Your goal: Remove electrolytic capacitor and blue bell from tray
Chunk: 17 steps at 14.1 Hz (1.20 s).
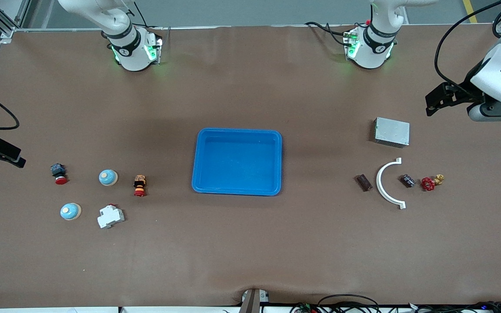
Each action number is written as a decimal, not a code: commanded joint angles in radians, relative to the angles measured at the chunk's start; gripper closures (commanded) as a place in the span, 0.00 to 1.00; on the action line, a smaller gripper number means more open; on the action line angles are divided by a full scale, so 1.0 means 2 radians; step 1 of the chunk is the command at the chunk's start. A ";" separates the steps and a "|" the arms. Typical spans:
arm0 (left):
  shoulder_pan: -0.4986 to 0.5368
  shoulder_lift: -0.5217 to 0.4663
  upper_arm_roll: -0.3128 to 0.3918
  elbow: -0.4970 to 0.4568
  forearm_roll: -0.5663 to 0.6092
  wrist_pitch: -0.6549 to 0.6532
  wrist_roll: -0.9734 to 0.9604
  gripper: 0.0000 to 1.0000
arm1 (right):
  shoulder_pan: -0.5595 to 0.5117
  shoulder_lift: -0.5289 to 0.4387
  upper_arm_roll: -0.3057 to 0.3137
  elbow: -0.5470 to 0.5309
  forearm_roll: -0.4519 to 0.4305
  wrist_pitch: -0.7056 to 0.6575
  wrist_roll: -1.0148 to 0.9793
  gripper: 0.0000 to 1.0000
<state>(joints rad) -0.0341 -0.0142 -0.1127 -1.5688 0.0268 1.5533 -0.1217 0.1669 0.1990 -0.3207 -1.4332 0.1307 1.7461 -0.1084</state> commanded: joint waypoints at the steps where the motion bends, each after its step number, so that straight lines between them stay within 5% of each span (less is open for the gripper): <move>1: -0.001 0.004 -0.003 0.007 0.010 0.002 -0.001 0.00 | -0.040 -0.026 0.045 -0.014 -0.020 -0.014 0.003 0.00; 8: 0.004 0.003 -0.003 0.007 0.007 0.002 0.007 0.00 | -0.086 -0.047 0.098 -0.014 -0.022 -0.062 0.048 0.00; 17: 0.006 0.004 0.002 0.011 0.014 0.000 0.001 0.00 | -0.092 -0.075 0.104 -0.015 -0.036 -0.106 0.047 0.00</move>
<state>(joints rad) -0.0253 -0.0140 -0.1091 -1.5652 0.0277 1.5542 -0.1217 0.0075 0.0971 -0.1447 -1.4340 0.0893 1.5468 -0.0315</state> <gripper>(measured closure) 0.000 0.000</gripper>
